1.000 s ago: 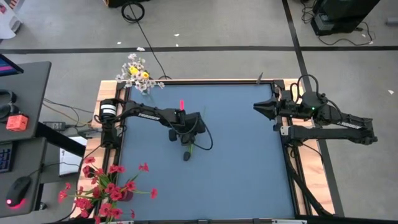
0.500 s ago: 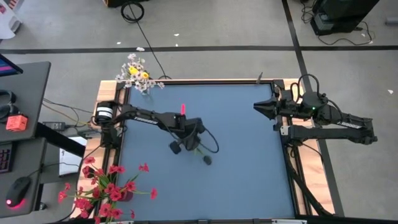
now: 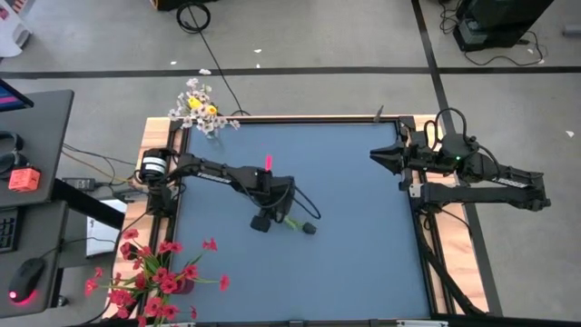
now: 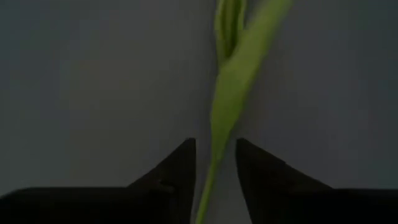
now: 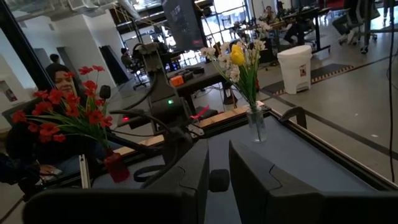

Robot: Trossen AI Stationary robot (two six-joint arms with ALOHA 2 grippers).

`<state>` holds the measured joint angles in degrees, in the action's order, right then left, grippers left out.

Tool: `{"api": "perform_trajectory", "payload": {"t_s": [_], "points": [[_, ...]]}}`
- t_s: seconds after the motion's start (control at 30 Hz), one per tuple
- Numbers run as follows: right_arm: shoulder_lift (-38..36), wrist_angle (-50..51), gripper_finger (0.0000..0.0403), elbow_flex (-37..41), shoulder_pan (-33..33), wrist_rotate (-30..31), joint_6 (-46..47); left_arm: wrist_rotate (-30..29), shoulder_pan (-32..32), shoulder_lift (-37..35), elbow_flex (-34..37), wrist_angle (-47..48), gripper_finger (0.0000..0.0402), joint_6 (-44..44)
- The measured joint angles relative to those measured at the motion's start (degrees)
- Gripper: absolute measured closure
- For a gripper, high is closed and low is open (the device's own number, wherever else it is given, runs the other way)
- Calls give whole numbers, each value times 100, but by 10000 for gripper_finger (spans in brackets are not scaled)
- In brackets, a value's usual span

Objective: Sort flowers into vase by color
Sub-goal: Put the black flower into the red vase

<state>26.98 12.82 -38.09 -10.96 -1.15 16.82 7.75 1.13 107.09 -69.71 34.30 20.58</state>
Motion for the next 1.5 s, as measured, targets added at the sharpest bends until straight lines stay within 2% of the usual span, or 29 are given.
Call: {"api": "perform_trajectory", "payload": {"t_s": [0.17, 0.4, 0.57, 0.67, 0.83, 1.0, 1.17, 1.4, 1.5], "points": [[0, -2, 330, 0, 0, 0, -2, -9, 66, 1, 0, 41, 267, 60], [0, -37, 330, 0, 0, -2, 0, -9, -15, 318, -21, 384, 269, 1327], [0, -39, 330, 0, 0, -1, 0, -63, -110, 393, -19, 337, 272, 1544], [0, -39, 330, 0, 0, -2, -2, -65, -118, 400, -10, 256, 298, 1535], [0, -39, 330, 0, 2, -1, -2, -107, -95, 409, -9, 140, 386, 1449], [0, -39, 330, 0, 2, 0, 0, -207, -3, 264, -79, 179, 391, 671], [0, -38, 330, 1, 0, -2, -1, -255, 176, -539, -430, 107, 392, -318], [0, -44, 330, 0, 1, -2, 0, -237, 323, -2203, -299, 41, 392, -1609], [0, -46, 330, 0, 1, -1, -2, -251, 330, -2804, -289, 381, 393, -1937]]}}
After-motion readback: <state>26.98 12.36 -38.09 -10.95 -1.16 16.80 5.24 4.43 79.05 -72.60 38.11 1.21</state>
